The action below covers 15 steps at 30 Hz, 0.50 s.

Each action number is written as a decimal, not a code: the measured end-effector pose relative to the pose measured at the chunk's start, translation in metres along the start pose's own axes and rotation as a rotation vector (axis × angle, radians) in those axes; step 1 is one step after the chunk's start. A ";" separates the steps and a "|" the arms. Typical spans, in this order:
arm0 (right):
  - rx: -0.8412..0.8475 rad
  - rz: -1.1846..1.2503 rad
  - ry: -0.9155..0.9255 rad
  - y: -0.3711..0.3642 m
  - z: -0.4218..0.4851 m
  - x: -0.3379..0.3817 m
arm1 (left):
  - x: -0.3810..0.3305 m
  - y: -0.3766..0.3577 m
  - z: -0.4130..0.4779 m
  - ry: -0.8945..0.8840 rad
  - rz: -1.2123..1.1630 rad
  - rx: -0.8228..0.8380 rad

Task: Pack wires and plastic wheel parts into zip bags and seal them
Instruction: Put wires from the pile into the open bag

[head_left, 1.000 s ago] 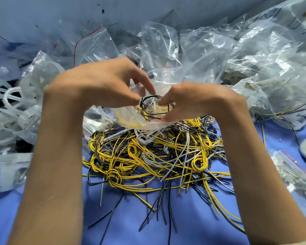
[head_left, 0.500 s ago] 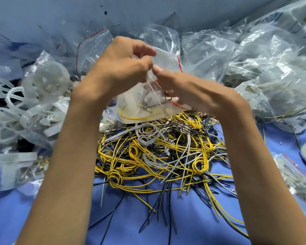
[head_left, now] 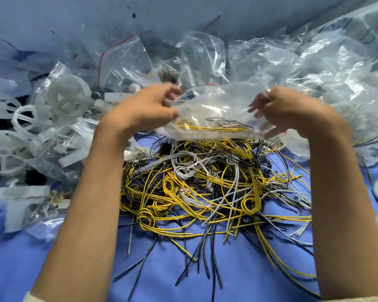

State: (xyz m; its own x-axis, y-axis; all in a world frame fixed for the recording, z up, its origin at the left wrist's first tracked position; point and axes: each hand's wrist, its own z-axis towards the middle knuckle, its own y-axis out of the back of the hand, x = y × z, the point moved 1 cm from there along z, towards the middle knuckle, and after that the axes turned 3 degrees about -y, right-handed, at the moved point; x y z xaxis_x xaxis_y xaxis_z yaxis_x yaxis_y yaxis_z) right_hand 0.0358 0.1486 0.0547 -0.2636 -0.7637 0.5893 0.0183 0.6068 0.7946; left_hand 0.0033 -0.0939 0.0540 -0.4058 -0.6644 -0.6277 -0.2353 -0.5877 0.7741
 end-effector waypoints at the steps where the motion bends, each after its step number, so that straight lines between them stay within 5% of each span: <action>1: 0.003 0.030 -0.029 0.001 0.002 -0.005 | 0.008 -0.005 0.001 0.065 0.088 0.117; 4: 0.044 0.030 -0.051 0.001 0.003 -0.010 | 0.019 -0.011 0.000 0.130 0.240 0.302; 8: 0.022 0.106 -0.017 0.002 0.001 -0.003 | 0.017 -0.011 0.001 0.118 0.301 0.273; 15: -0.165 0.386 0.109 0.006 -0.005 0.009 | 0.011 -0.011 0.011 0.029 0.267 -0.241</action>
State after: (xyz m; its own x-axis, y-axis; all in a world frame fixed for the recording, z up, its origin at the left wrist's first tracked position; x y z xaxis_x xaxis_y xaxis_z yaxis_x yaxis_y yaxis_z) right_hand 0.0386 0.1439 0.0652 -0.1039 -0.5114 0.8531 0.2516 0.8163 0.5200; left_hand -0.0080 -0.0900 0.0399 -0.3985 -0.8198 -0.4111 0.0920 -0.4817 0.8715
